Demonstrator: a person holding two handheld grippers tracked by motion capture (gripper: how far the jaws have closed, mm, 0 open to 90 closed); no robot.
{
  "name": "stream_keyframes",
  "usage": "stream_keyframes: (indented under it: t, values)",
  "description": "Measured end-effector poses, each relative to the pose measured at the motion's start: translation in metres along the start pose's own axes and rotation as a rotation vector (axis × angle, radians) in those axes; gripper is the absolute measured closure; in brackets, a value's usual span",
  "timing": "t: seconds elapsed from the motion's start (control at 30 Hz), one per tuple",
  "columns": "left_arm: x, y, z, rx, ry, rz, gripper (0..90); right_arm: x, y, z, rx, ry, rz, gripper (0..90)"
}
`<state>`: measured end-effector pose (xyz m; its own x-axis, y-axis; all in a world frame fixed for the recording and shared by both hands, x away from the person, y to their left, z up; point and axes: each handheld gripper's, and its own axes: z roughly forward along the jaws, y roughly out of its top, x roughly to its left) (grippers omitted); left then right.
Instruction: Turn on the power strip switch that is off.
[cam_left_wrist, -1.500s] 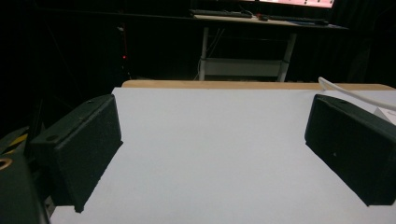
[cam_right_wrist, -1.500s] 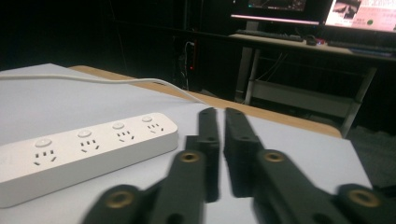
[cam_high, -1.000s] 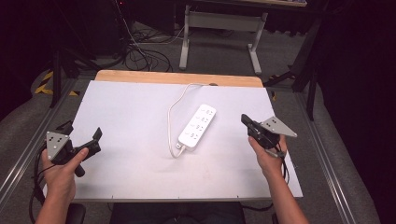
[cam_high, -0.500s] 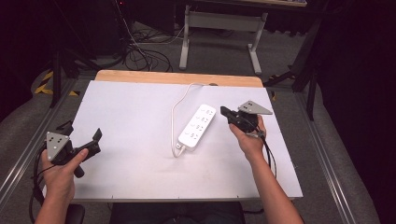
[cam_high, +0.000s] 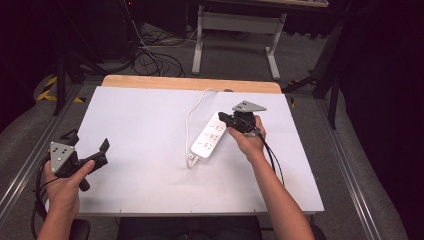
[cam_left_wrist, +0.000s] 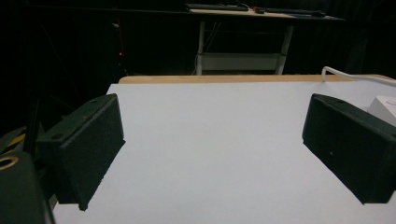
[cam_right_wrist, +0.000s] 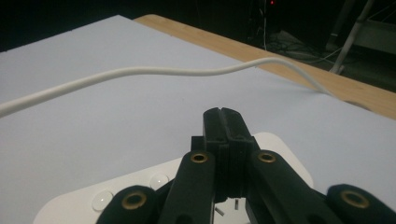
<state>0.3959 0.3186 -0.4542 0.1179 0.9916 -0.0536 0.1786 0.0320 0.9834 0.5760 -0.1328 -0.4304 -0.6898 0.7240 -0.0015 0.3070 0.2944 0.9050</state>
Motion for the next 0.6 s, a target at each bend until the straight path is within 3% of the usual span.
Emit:
stream_keyframes:
  t: [0.23, 0.6]
  values:
    - [0.0, 0.0, 0.001, 0.004, -0.009, 0.01, 6.2, 0.003, -0.002, 0.03, 0.104, -0.003, -0.001, 90.0]
    - [-0.002, -0.001, 0.003, 0.015, -0.025, 0.019, 6.4, 0.004, -0.004, 0.05, 0.218, -0.021, -0.023, 90.0]
